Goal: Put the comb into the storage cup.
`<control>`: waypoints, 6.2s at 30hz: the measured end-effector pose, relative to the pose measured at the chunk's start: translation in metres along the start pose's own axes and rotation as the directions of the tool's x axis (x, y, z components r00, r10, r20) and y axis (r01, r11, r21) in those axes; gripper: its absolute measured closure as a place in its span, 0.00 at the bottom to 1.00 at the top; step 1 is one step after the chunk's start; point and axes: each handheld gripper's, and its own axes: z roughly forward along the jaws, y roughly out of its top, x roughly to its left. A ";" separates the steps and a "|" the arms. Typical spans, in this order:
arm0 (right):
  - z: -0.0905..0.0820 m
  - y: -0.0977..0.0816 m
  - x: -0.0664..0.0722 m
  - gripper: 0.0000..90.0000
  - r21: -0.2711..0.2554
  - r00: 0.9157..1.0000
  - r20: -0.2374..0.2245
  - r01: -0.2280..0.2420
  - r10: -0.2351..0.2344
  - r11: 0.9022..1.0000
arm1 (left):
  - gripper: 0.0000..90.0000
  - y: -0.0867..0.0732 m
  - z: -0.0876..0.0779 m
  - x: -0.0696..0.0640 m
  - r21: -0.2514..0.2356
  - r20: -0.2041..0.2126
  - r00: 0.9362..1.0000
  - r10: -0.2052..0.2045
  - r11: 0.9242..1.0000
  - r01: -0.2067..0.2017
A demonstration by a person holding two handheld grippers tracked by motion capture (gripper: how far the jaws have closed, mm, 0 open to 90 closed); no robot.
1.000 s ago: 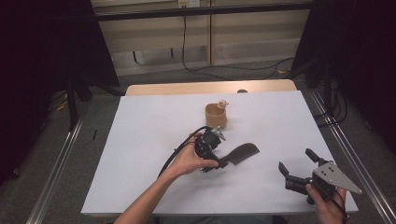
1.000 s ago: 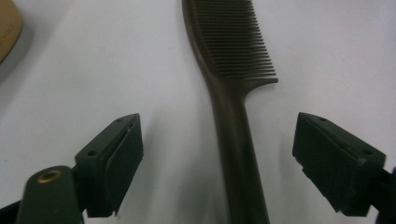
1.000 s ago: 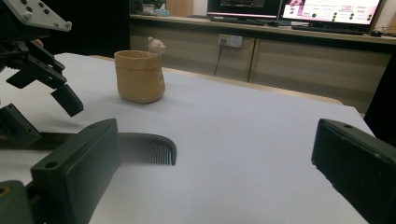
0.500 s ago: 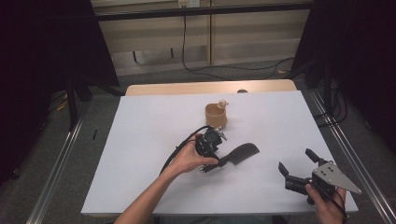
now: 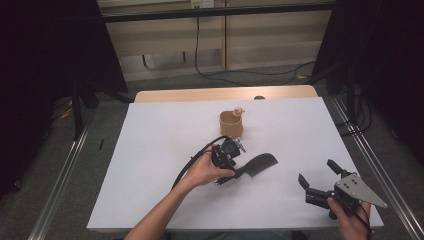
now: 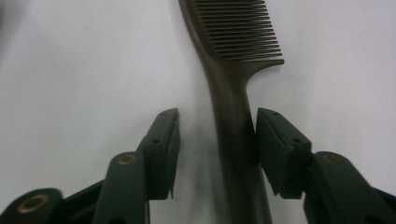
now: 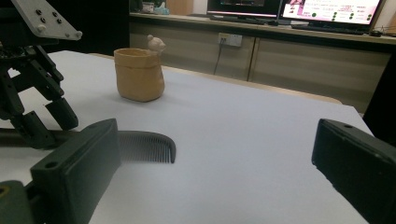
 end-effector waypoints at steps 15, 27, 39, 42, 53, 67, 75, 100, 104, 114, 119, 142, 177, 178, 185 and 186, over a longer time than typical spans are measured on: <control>0.000 0.000 0.000 0.01 -0.001 1.000 -0.001 0.001 -0.001 1.000 | 0.71 0.005 0.002 -0.006 0.018 -0.033 0.999 0.023 1.000 -0.023; 0.001 0.000 0.000 0.01 0.000 1.000 0.000 -0.002 0.002 1.000 | 0.80 0.006 0.003 -0.009 0.028 -0.047 0.998 0.034 0.999 -0.033; 0.000 0.000 0.000 0.01 -0.001 1.000 0.000 -0.001 0.001 1.000 | 0.81 0.006 0.002 -0.006 0.031 -0.032 0.999 0.018 0.999 -0.017; 0.000 0.000 0.000 0.01 0.000 1.000 0.002 -0.004 0.004 1.000 | 0.81 0.006 0.002 -0.005 0.017 -0.022 1.000 -0.005 1.000 0.005; -0.001 0.000 -0.001 0.01 -0.003 1.000 0.001 -0.002 0.002 1.000 | 0.81 0.003 0.000 -0.003 -0.003 -0.029 0.999 -0.038 0.999 0.038; -0.002 0.000 -0.001 0.01 -0.005 1.000 0.002 -0.004 0.004 1.000 | 0.81 -0.001 -0.014 0.004 -0.099 -0.020 0.995 -0.102 0.990 0.099; -0.002 0.000 -0.001 0.01 -0.008 1.000 0.008 -0.006 0.006 1.000 | 0.81 -0.006 -0.030 0.004 -0.167 0.011 0.996 -0.093 0.982 0.094; -0.004 0.000 -0.001 0.01 -0.011 1.000 0.006 -0.003 0.003 1.000 | 0.81 -0.019 -0.054 0.006 -0.331 -0.024 0.997 -0.076 0.942 0.064; -0.004 0.000 -0.001 0.01 -0.011 1.000 0.006 -0.006 0.006 1.000 | 0.81 -0.019 -0.057 0.005 -0.375 -0.044 0.997 -0.062 0.926 0.041; -0.003 0.000 -0.001 0.01 -0.010 1.000 0.009 -0.008 0.009 1.000 | 0.81 -0.024 -0.066 0.005 -0.477 -0.071 0.996 -0.058 0.879 0.018; -0.003 0.000 -0.002 0.01 -0.010 1.000 0.012 -0.010 0.010 1.000 | 0.81 -0.028 -0.074 0.006 -0.534 -0.081 0.995 -0.064 0.846 0.011; -0.004 0.000 -0.001 0.01 -0.014 1.000 0.016 -0.007 0.007 1.000 | 0.81 -0.060 -0.103 0.011 -0.702 -0.135 0.981 -0.141 0.712 0.006; -0.004 0.001 -0.001 0.00 -0.019 1.000 0.012 -0.008 0.008 1.000 | 0.81 -0.045 -0.113 0.043 -0.852 -0.193 0.932 -0.306 0.524 -0.005; -0.004 0.001 -0.001 0.00 -0.019 1.000 0.010 -0.009 0.010 1.000 | 0.81 -0.044 -0.114 0.043 -0.853 -0.200 0.930 -0.308 0.523 -0.010; -0.004 0.000 -0.001 0.00 -0.014 1.000 0.011 -0.007 0.007 1.000 | 0.81 -0.037 -0.115 0.054 -0.878 -0.160 0.932 -0.325 0.478 0.016; -0.004 0.000 -0.001 0.00 -0.016 1.000 0.008 -0.006 0.006 1.000 | 0.81 -0.035 -0.114 0.055 -0.879 -0.160 0.932 -0.324 0.477 0.015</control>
